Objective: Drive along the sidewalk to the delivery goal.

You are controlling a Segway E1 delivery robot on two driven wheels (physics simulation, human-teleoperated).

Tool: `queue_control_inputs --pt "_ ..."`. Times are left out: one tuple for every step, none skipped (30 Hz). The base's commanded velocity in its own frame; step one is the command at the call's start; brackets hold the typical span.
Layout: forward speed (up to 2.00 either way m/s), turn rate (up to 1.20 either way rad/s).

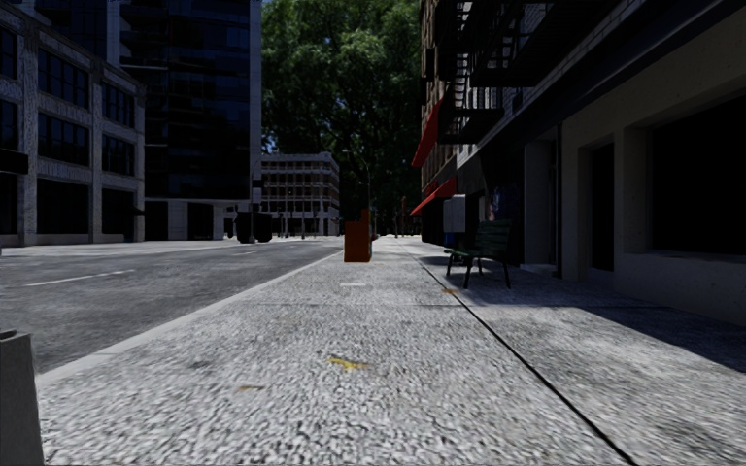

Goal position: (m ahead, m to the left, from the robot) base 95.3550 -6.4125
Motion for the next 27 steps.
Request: queue_control_inputs --pt "2.0 -0.13" --pt "2.0 -0.11" --pt "2.0 -0.11" --pt "2.0 -0.09" --pt "2.0 -0.09" --pt "2.0 -0.09" --pt "2.0 -0.09" --pt "2.0 -0.09" --pt "2.0 -0.09" --pt "2.0 -0.09" --pt "2.0 -0.09" --pt "2.0 -0.09" --pt "2.0 -0.09" --pt "2.0 -0.09" --pt "2.0 -0.04" --pt "2.0 0.0" --pt "2.0 0.0" --pt "2.0 0.0" --pt "2.0 0.0" --pt "2.0 0.0" --pt "2.0 0.0" --pt "2.0 0.0" --pt "2.0 0.0" --pt "2.0 0.0" --pt "2.0 0.0" --pt "2.0 0.0" --pt "2.0 0.0"
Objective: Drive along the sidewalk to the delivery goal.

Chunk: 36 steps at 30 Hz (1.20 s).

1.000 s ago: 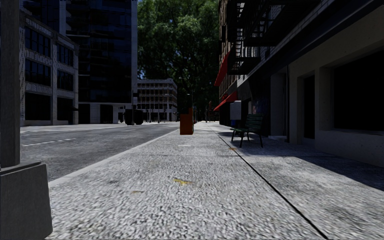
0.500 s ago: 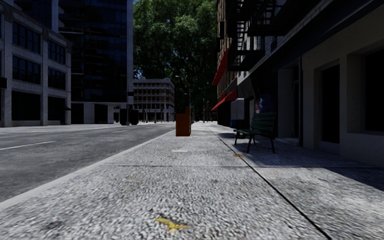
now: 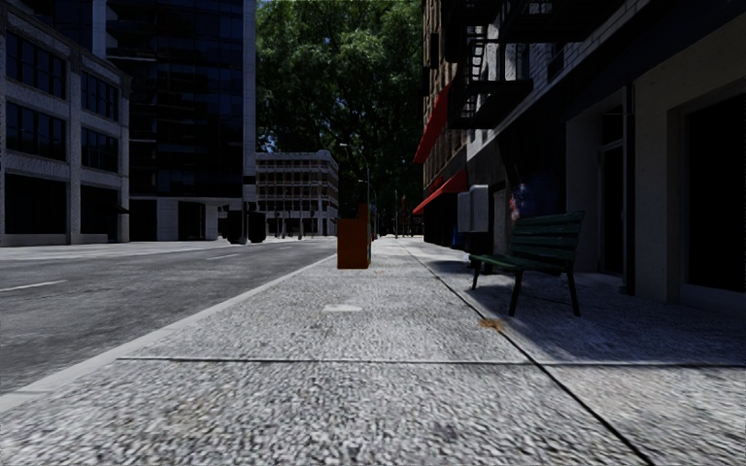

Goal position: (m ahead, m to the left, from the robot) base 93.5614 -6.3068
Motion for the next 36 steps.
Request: queue_control_inputs --pt "2.0 0.0" --pt "2.0 0.0" --pt "2.0 0.0" --pt "2.0 0.0" --pt "2.0 0.0" --pt "2.0 0.0" --pt "2.0 0.0" --pt "2.0 0.0" --pt "2.0 0.0" --pt "2.0 0.0" --pt "2.0 0.0" --pt "2.0 0.0" --pt "2.0 -0.01" --pt "2.0 -0.01" --pt "2.0 -0.18" --pt "2.0 -0.23" --pt "2.0 -0.25" --pt "2.0 -0.25" --pt "2.0 -0.25" --pt "2.0 -0.25" --pt "2.0 -0.25" --pt "2.0 -0.25" --pt "2.0 -0.25" --pt "2.0 -0.15" --pt "2.0 -0.15" --pt "2.0 -0.07" --pt "2.0 -0.05" --pt "2.0 -0.04" --pt "2.0 -0.04" --pt "2.0 -0.04" --pt "2.0 -0.04" --pt "2.0 -0.04" --pt "2.0 -0.04" --pt "2.0 -0.04" --pt "2.0 -0.04" --pt "2.0 -0.04"
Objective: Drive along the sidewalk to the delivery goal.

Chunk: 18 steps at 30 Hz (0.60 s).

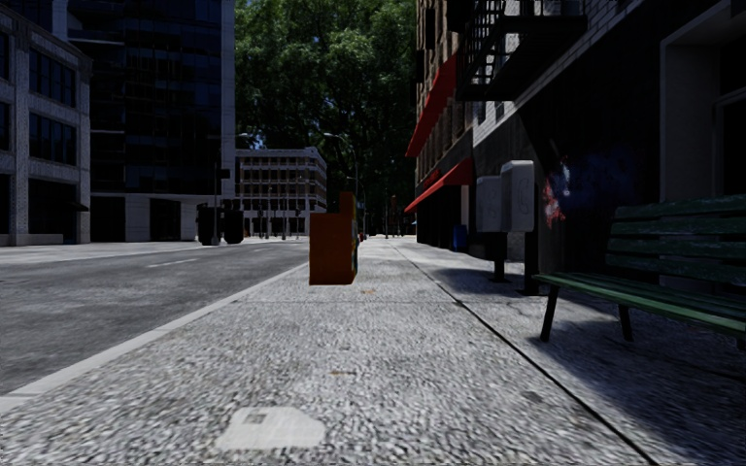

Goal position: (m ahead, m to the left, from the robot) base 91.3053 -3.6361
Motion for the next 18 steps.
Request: queue_control_inputs --pt "2.0 -0.08" --pt "2.0 -0.16" --pt "2.0 -0.24" --pt "2.0 -0.24" --pt "2.0 -0.35" --pt "2.0 -0.38" --pt "2.0 -0.39" --pt "2.0 -0.39" --pt "2.0 -0.4" --pt "2.0 -0.4" --pt "2.0 -0.4" --pt "2.0 -0.4" --pt "2.0 -0.4" --pt "2.0 -0.4" --pt "2.0 -0.4" --pt "2.0 -0.4" --pt "2.0 -0.4" --pt "2.0 -0.4"
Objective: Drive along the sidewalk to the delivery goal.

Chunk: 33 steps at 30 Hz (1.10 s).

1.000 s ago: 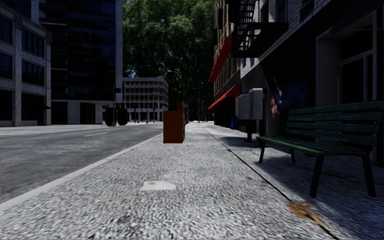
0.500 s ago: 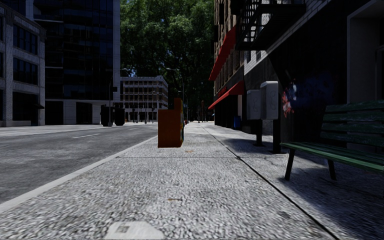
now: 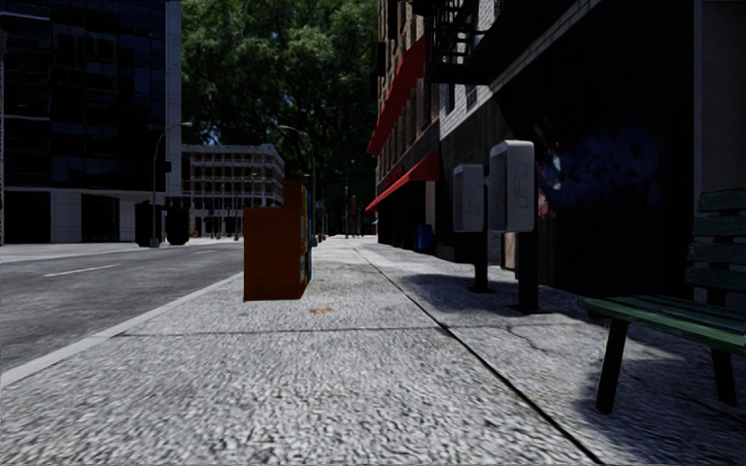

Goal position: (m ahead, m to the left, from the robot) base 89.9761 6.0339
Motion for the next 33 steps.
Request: queue_control_inputs --pt "2.0 -0.4" --pt "2.0 -0.4" --pt "2.0 -0.4" --pt "2.0 -0.23" --pt "2.0 -0.23" --pt "2.0 -0.08" --pt "2.0 0.0" --pt "2.0 0.0" --pt "2.0 0.0" --pt "2.0 0.0" --pt "2.0 0.0" --pt "2.0 0.0" --pt "2.0 0.0" --pt "2.0 0.0" --pt "2.0 0.0" --pt "2.0 0.0" --pt "2.0 0.0" --pt "2.0 0.0" --pt "2.0 0.0" --pt "2.0 0.0" --pt "2.0 0.0" --pt "2.0 0.0" --pt "2.0 0.0" --pt "2.0 0.0" --pt "2.0 0.0" --pt "2.0 0.0" --pt "2.0 0.0" --pt "2.0 0.0" --pt "2.0 0.1" --pt "2.0 0.15" --pt "2.0 0.15" --pt "2.0 0.23" --pt "2.0 0.26"
